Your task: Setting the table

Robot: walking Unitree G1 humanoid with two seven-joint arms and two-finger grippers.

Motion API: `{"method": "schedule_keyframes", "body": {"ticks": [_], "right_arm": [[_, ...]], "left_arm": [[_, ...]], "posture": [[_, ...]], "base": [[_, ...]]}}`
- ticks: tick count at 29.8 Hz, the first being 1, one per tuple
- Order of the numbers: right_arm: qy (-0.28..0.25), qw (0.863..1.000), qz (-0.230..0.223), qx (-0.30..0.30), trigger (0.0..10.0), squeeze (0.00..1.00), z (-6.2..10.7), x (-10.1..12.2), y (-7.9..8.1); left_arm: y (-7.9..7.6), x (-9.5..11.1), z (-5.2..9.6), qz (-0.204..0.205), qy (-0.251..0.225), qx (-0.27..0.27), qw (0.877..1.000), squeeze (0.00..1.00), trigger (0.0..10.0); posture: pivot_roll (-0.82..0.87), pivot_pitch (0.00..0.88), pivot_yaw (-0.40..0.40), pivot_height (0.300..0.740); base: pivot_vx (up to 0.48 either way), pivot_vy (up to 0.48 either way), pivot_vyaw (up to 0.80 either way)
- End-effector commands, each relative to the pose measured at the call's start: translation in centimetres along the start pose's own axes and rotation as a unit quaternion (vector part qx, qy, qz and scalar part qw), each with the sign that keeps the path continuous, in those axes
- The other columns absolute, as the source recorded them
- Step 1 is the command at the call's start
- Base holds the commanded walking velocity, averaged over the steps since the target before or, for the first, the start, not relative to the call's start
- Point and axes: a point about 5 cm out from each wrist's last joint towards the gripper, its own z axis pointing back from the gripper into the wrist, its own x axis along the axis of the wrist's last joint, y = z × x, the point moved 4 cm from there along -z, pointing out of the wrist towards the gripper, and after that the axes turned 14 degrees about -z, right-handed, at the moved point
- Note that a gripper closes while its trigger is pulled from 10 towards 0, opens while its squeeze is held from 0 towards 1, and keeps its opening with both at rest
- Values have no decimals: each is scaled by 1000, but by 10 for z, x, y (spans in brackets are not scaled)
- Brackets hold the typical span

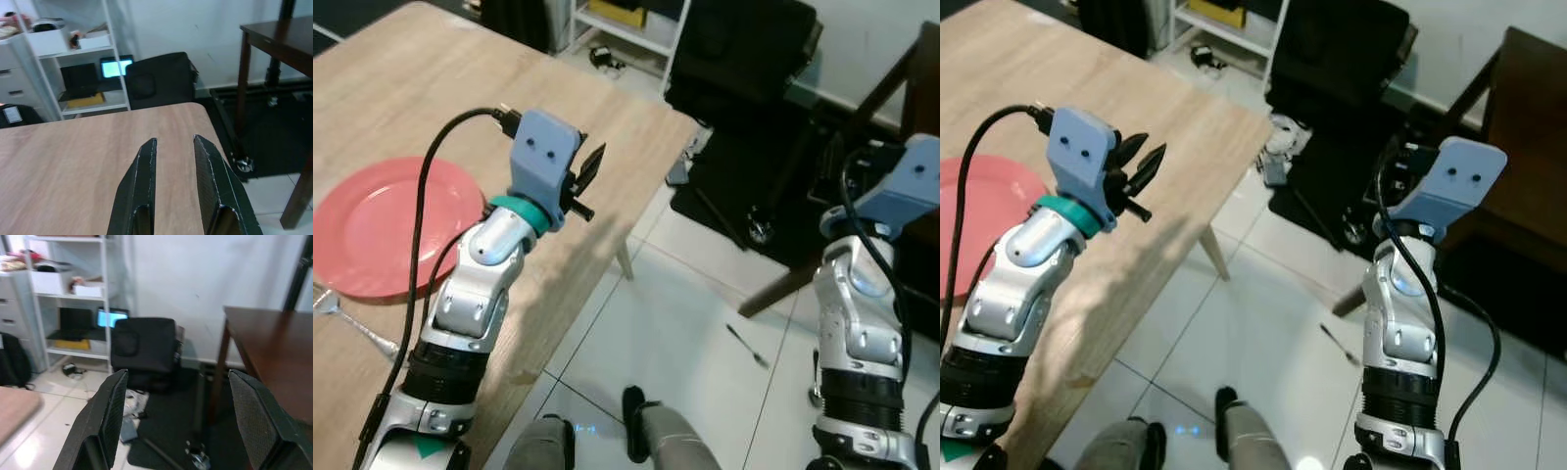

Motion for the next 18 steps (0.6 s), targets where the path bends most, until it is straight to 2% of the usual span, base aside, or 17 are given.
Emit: {"method": "schedule_keyframes", "body": {"ticks": [1,18], "right_arm": [[8,1000,5,-15,10000,0,2,-4,-9],[9,1000,5,-18,10000,0,3,-5,-10]], "left_arm": [[-6,-2,0,3,1,-8,1000,0,10000],[-6,-2,-1,5,0,-9,1000,0,10000]], "posture": [[139,113,23,740],[139,120,25,740]], "base": [[0,0,-800],[0,0,-800]]}}
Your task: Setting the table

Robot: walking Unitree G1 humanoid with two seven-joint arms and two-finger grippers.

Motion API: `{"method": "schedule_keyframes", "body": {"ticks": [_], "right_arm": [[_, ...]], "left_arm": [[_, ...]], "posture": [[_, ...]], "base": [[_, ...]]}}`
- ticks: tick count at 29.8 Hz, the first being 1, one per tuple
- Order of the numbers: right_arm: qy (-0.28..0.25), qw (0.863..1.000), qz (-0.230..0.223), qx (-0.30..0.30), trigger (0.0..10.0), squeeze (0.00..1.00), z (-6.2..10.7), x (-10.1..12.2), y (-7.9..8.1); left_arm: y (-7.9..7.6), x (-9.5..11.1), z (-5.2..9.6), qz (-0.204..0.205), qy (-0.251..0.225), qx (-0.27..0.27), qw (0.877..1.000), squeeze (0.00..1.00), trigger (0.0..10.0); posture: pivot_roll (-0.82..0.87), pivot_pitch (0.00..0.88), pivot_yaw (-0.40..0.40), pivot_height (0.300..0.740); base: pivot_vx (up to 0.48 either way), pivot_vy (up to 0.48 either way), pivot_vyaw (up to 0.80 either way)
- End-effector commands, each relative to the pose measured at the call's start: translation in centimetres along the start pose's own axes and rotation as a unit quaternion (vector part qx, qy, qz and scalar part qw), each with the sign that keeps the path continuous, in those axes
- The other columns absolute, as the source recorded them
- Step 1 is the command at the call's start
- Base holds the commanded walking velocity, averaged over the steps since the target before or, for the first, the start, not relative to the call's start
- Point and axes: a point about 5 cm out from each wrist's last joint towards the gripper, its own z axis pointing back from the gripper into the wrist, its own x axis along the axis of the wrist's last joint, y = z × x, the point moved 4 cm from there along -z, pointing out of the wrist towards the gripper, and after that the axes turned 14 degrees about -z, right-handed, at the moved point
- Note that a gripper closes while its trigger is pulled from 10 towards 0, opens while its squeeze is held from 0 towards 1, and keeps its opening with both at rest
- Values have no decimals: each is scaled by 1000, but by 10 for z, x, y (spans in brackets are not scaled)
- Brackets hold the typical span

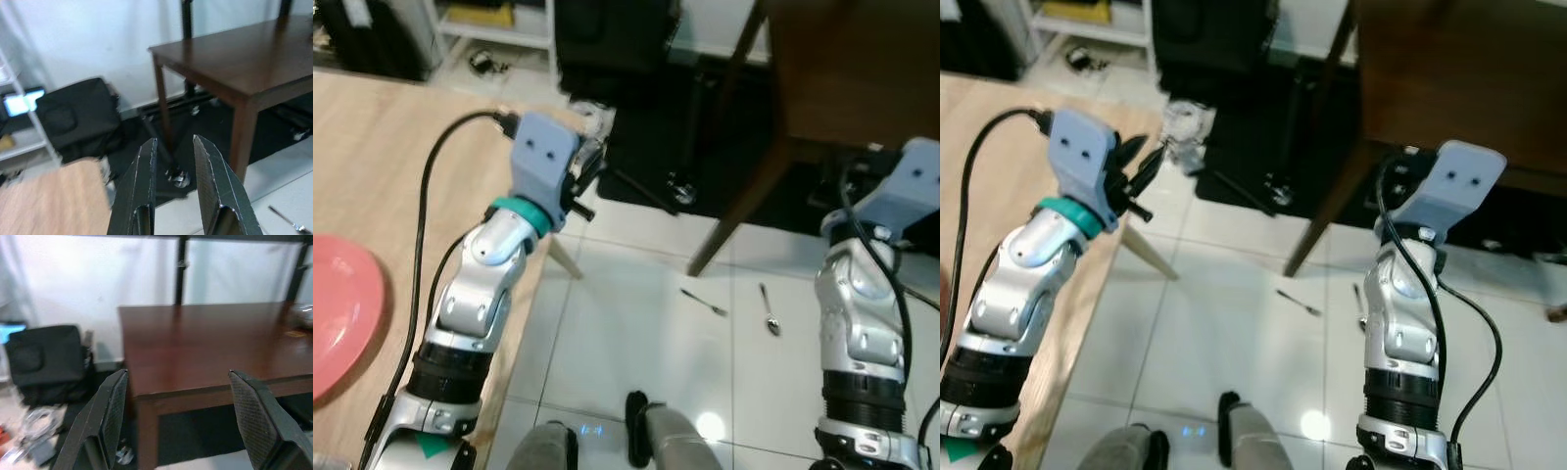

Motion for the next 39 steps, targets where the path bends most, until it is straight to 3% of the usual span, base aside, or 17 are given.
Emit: {"method": "schedule_keyframes", "body": {"ticks": [1,39], "right_arm": [[10,1000,2,-8,10000,0,3,-6,-4],[6,1000,2,-13,10000,0,3,-4,-5]], "left_arm": [[-2,-4,2,0,7,-3,1000,0,10000],[-2,-5,0,7,5,-7,1000,0,10000]], "posture": [[139,120,25,740],[135,125,31,740]], "base": [[0,0,-800],[0,0,-800]]}}
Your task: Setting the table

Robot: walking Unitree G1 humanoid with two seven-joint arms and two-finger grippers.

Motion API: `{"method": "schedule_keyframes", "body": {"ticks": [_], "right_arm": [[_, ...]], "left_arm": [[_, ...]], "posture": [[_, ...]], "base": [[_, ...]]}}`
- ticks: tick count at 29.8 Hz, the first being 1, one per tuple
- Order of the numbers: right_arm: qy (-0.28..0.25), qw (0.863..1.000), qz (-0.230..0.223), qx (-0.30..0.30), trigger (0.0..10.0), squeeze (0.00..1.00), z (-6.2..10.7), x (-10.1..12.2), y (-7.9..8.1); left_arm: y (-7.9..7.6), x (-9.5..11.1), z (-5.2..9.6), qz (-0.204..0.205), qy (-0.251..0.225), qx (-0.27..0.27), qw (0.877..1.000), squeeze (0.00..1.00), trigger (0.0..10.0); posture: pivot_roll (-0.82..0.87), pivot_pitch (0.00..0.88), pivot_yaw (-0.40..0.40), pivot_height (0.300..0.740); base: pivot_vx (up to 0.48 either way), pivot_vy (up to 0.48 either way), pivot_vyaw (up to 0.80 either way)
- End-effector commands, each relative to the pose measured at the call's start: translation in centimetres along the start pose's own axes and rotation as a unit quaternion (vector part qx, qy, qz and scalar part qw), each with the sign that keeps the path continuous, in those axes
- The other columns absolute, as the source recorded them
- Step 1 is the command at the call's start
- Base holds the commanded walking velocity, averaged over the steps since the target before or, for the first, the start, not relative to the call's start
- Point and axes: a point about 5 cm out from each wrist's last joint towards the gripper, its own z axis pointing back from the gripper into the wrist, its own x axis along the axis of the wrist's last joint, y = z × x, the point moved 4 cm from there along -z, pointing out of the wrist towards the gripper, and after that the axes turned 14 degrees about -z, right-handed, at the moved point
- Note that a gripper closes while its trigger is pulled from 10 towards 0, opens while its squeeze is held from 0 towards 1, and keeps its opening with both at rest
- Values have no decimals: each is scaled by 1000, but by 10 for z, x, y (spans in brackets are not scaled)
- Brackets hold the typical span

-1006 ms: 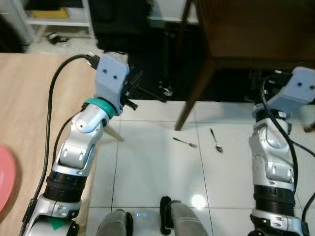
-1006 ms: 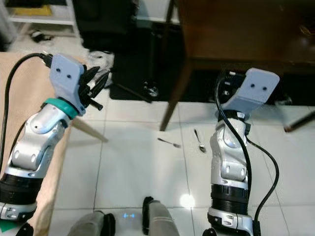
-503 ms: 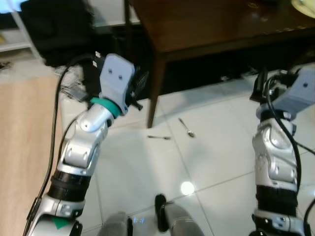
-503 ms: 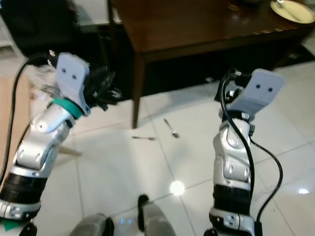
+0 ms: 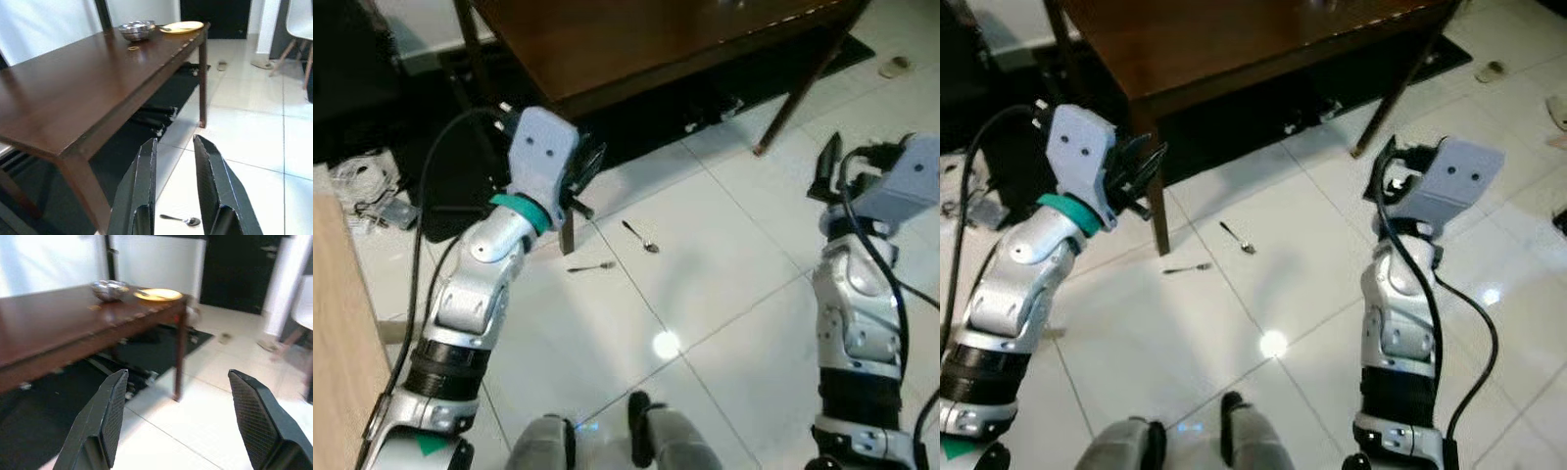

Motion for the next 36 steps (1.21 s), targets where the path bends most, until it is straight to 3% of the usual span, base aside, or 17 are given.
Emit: {"method": "schedule_keyframes", "body": {"ticks": [1,31,36], "right_arm": [[5,1000,5,-15,10000,0,1,-2,-9],[3,1000,6,-13,10000,0,0,-2,-9],[2,1000,6,-11,10000,0,-1,-2,-8]], "left_arm": [[-8,1,-1,1,-2,-12,1000,0,10000],[-8,0,-3,5,-3,-12,1000,0,10000],[-11,0,-3,23,-5,-19,1000,0,10000]], "posture": [[135,125,31,740],[134,116,30,740],[132,107,28,740]], "base": [[0,0,-800],[0,0,-800],[0,0,-800]]}}
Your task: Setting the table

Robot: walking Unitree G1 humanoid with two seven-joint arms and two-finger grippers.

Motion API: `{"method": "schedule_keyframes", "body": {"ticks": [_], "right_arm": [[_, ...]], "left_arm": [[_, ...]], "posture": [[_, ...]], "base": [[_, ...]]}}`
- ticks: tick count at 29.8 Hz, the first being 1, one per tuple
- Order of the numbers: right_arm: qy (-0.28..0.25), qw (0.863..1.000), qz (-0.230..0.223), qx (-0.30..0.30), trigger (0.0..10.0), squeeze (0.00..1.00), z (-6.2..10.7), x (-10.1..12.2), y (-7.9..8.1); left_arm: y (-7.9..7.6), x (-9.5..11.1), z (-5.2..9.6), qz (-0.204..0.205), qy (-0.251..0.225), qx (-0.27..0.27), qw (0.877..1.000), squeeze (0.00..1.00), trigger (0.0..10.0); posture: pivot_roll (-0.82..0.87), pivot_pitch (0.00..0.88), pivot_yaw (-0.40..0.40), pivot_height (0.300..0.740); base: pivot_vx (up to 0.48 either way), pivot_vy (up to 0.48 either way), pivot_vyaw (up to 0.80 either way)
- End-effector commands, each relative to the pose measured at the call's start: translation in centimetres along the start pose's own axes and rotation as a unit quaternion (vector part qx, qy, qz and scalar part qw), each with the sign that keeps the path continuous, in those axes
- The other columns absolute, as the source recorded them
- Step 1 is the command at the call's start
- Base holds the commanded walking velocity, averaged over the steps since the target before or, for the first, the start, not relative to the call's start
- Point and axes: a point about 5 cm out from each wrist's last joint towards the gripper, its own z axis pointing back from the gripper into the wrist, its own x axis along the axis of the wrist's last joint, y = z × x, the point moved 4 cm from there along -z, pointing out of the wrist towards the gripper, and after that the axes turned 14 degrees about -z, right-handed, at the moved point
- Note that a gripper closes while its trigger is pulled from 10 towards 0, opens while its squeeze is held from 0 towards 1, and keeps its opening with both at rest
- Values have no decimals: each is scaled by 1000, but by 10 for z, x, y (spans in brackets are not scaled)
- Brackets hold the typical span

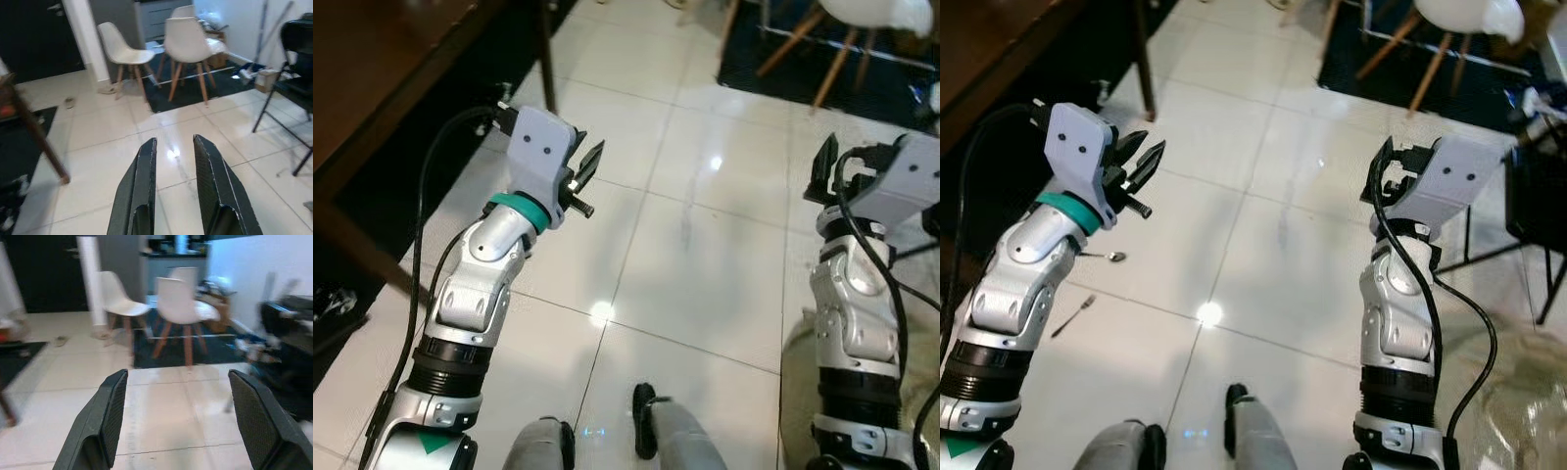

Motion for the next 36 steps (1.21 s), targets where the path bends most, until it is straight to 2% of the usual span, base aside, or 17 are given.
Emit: {"method": "schedule_keyframes", "body": {"ticks": [1,5,10,15,21,31,36], "right_arm": [[-4,1000,1,-4,10000,0,0,1,-3],[-4,1000,1,2,10000,0,0,0,0],[8,1000,-5,29,10000,0,3,-8,16],[12,999,-6,34,10000,0,4,-12,21],[12,999,-8,33,10000,0,4,-12,21],[9,1000,-10,19,10000,0,2,-9,12],[5,1000,-5,19,10000,0,2,-8,12]], "left_arm": [[-5,-4,1,12,5,-12,1000,0,10000],[-3,-3,1,8,1,-3,1000,0,10000],[4,-4,-2,-4,1,20,1000,0,10000],[0,-1,-3,-6,-4,15,1000,0,10000],[-3,0,-3,-5,-7,9,1000,0,10000],[-7,1,-3,-2,-10,2,1000,0,10000],[-8,0,-4,-2,-11,2,1000,0,10000]], "posture": [[133,106,28,740],[132,105,27,740],[132,106,27,740],[133,111,25,740],[133,112,25,740],[127,115,27,740],[126,117,28,740]], "base": [[0,0,-800],[0,0,-631],[451,0,0],[480,0,0],[480,0,0],[480,0,-786],[480,0,0]]}}
